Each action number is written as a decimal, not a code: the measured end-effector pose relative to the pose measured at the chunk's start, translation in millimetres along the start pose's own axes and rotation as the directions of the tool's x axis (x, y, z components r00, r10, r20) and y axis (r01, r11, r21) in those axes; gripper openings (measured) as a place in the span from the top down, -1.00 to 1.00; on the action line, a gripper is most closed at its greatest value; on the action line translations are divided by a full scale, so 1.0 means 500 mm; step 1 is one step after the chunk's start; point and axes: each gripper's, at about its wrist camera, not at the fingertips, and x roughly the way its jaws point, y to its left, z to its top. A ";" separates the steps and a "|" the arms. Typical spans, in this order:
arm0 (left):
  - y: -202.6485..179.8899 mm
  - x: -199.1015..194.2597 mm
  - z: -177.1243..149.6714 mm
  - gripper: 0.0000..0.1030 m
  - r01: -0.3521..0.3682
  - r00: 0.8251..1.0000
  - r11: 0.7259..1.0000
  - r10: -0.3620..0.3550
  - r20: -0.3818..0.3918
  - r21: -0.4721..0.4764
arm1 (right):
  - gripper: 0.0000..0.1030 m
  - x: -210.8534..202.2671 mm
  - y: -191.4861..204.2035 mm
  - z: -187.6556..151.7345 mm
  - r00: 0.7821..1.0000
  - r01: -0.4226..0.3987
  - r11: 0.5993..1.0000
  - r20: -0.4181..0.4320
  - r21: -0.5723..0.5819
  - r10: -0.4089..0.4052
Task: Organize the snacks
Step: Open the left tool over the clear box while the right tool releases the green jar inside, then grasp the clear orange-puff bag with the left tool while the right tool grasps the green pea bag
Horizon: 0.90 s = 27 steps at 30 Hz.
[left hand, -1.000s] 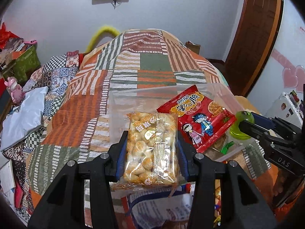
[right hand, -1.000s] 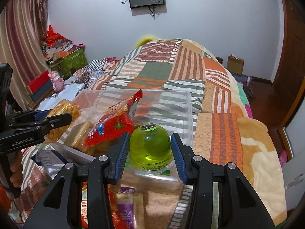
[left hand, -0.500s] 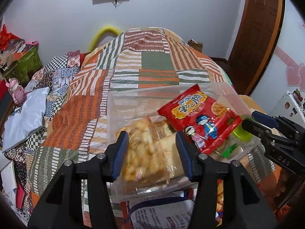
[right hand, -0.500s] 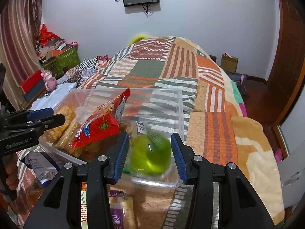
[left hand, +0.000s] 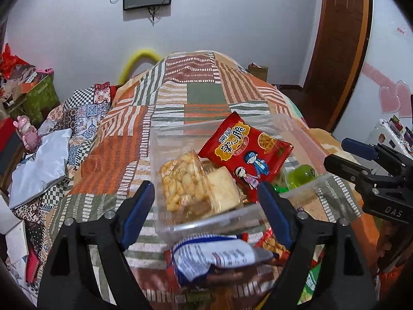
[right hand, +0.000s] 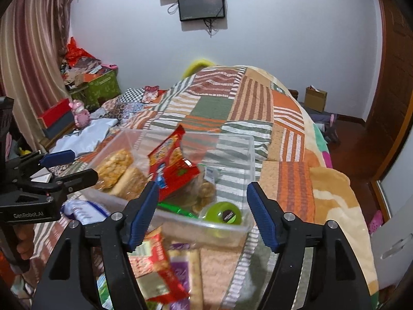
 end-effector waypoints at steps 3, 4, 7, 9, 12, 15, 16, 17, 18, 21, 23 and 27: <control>0.000 -0.015 -0.016 -0.65 0.004 1.000 1.000 -0.004 -0.005 -0.001 | -0.36 -0.012 0.014 -0.012 1.000 -0.016 1.000 -0.003 -0.015 0.016; 0.000 -0.019 -0.022 -0.66 0.006 1.000 1.000 -0.006 -0.010 -0.003 | -0.36 -0.015 0.018 -0.015 1.000 -0.021 1.000 -0.005 -0.019 0.021; 0.002 -0.033 -0.045 -0.70 0.011 1.000 1.000 -0.011 -0.021 -0.013 | -0.37 -0.025 0.029 -0.032 0.999 -0.043 0.999 -0.017 -0.027 0.042; 0.004 -0.040 -0.060 -0.73 0.011 1.000 1.000 -0.011 -0.029 -0.017 | -0.37 -0.032 0.037 -0.044 0.998 -0.051 0.998 -0.025 -0.033 0.050; 0.003 -0.047 -0.088 -0.75 0.007 0.999 1.000 -0.008 -0.049 -0.017 | -0.37 -0.041 0.048 -0.068 0.997 -0.072 0.997 -0.043 -0.033 0.071; 0.002 -0.052 -0.115 -0.75 -0.003 0.998 1.000 0.002 -0.067 -0.009 | -0.37 -0.046 0.059 -0.091 0.994 -0.092 0.995 -0.064 -0.027 0.090; 0.002 -0.053 -0.125 -0.75 -0.006 0.997 1.000 0.006 -0.073 -0.006 | -0.38 -0.048 0.063 -0.098 0.993 -0.094 0.995 -0.069 -0.026 0.092; 0.004 -0.054 -0.134 -0.75 -0.009 0.997 1.000 0.008 -0.079 -0.008 | -0.38 -0.049 0.067 -0.107 0.992 -0.100 0.995 -0.076 -0.022 0.098; 0.005 -0.055 -0.142 -0.75 -0.010 0.996 1.000 0.009 -0.086 -0.010 | -0.38 -0.049 0.070 -0.115 0.990 -0.111 0.994 -0.084 -0.015 0.109; 0.011 -0.051 -0.170 -0.75 -0.013 0.993 1.000 0.010 -0.118 -0.023 | -0.38 -0.045 0.077 -0.134 0.984 -0.137 0.991 -0.110 0.004 0.137; 0.016 -0.049 -0.187 -0.75 -0.017 0.991 0.999 0.013 -0.131 -0.029 | -0.38 -0.040 0.085 -0.147 0.979 -0.153 0.988 -0.130 0.018 0.154; 0.022 -0.037 -0.216 -0.75 -0.017 0.986 0.999 0.010 -0.164 -0.041 | -0.38 -0.031 0.107 -0.168 0.971 -0.174 0.984 -0.163 0.024 0.176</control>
